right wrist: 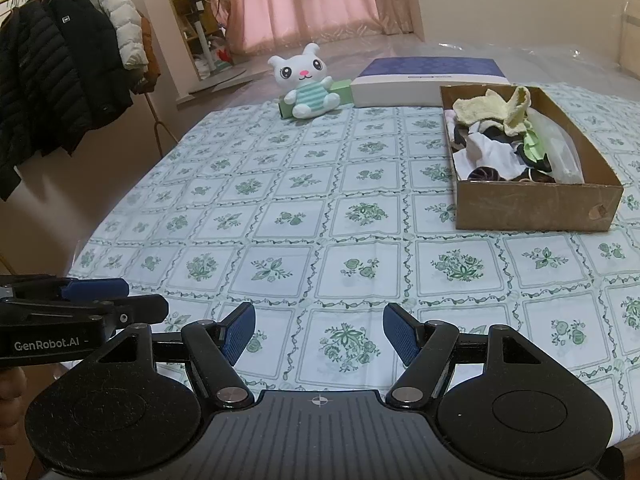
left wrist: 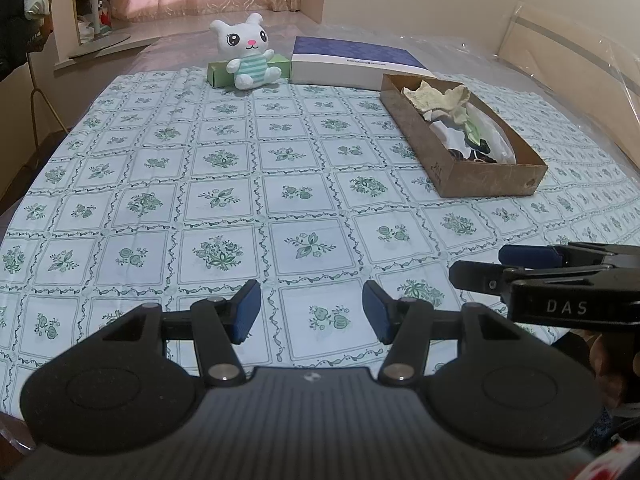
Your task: Organize soft objects
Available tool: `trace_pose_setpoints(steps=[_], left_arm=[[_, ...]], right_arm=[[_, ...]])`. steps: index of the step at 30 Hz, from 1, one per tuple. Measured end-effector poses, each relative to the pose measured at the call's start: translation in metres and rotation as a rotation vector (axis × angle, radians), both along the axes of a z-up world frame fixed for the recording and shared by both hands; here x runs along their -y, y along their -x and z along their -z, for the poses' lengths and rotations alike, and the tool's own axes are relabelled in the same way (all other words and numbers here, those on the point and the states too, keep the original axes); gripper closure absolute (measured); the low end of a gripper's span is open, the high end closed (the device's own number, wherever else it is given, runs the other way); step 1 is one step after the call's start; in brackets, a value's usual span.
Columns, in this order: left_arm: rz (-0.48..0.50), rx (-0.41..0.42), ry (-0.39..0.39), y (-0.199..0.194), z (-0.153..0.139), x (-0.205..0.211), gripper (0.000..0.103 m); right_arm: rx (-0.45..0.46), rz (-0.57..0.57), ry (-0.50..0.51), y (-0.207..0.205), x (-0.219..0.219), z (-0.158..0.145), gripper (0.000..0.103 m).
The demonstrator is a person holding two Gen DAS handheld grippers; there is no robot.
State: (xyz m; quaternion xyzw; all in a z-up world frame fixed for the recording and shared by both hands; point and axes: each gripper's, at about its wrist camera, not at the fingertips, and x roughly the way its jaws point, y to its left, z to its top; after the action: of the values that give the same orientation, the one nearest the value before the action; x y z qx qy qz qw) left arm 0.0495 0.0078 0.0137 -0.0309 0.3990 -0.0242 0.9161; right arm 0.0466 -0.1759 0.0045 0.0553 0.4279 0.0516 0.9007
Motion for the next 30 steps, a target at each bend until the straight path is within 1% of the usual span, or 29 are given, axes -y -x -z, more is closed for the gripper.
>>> trace_pose_setpoints(steps=[30], left_arm=[[-0.001,0.002,0.001,-0.0005,0.0000,-0.0001,0.049]], right_arm=[[0.000,-0.002,0.000,-0.0017,-0.0004,-0.0015,0.032]])
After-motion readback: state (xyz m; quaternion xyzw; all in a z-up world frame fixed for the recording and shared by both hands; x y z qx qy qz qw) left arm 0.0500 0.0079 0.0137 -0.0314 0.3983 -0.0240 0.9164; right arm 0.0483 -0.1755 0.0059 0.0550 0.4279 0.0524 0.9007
